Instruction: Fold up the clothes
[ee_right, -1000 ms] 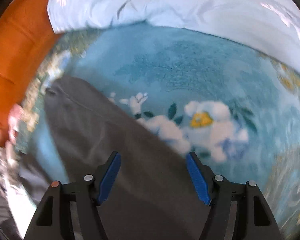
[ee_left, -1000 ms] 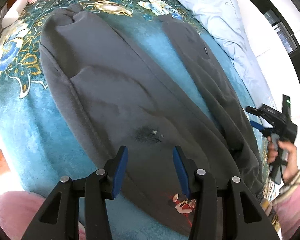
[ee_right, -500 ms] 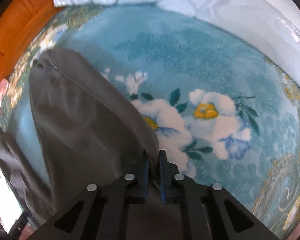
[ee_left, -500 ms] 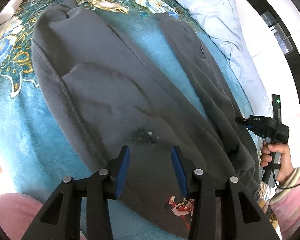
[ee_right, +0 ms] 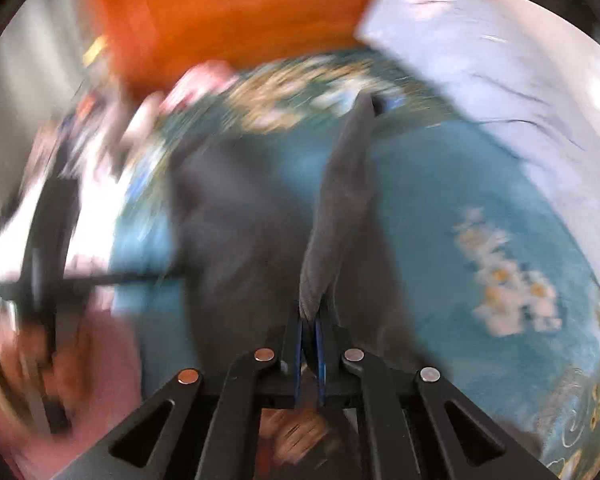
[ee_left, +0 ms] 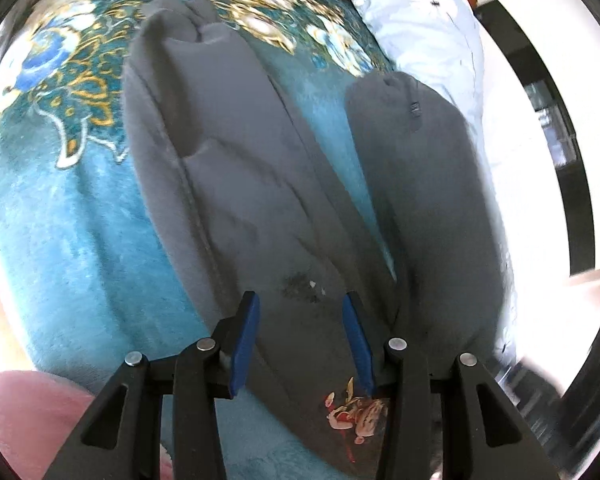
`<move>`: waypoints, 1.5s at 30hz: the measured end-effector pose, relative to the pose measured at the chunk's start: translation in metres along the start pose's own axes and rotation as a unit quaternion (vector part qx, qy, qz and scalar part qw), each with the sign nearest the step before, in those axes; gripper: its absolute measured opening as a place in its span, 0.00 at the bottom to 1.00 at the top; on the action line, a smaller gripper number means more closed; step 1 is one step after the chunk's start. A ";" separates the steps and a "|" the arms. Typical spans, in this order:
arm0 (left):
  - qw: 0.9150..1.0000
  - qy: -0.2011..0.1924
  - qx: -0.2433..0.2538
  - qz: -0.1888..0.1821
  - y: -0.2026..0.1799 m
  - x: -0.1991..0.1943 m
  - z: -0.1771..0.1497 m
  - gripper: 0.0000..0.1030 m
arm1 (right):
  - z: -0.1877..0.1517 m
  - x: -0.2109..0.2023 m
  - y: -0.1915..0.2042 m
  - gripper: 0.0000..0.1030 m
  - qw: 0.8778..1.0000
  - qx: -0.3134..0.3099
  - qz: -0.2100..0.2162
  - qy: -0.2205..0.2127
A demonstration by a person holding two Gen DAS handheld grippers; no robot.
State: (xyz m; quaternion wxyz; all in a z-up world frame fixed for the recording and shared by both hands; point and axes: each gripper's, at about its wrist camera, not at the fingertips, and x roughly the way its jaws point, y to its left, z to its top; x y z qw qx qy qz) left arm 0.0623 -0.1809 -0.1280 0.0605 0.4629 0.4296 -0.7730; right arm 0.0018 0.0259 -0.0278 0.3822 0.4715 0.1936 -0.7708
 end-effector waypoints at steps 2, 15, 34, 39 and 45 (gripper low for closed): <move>1.000 -0.002 -0.007 -0.008 0.003 -0.005 -0.001 0.43 | -0.021 0.020 0.015 0.06 0.999 0.007 0.002 0.038; 0.997 0.043 -0.031 -0.048 0.007 0.008 0.005 0.53 | -0.050 0.021 -0.001 0.41 0.988 0.138 0.048 0.057; 0.996 0.039 -0.086 -0.003 -0.003 0.059 0.109 0.29 | -0.104 -0.035 -0.106 0.58 0.927 0.372 0.016 0.049; 0.998 -0.001 0.032 0.048 -0.039 0.053 0.127 0.04 | -0.111 -0.036 -0.117 0.58 0.913 0.403 0.011 0.058; 0.974 -0.144 0.177 0.007 -0.091 -0.024 0.122 0.03 | -0.107 -0.025 -0.112 0.58 0.913 0.402 0.014 0.072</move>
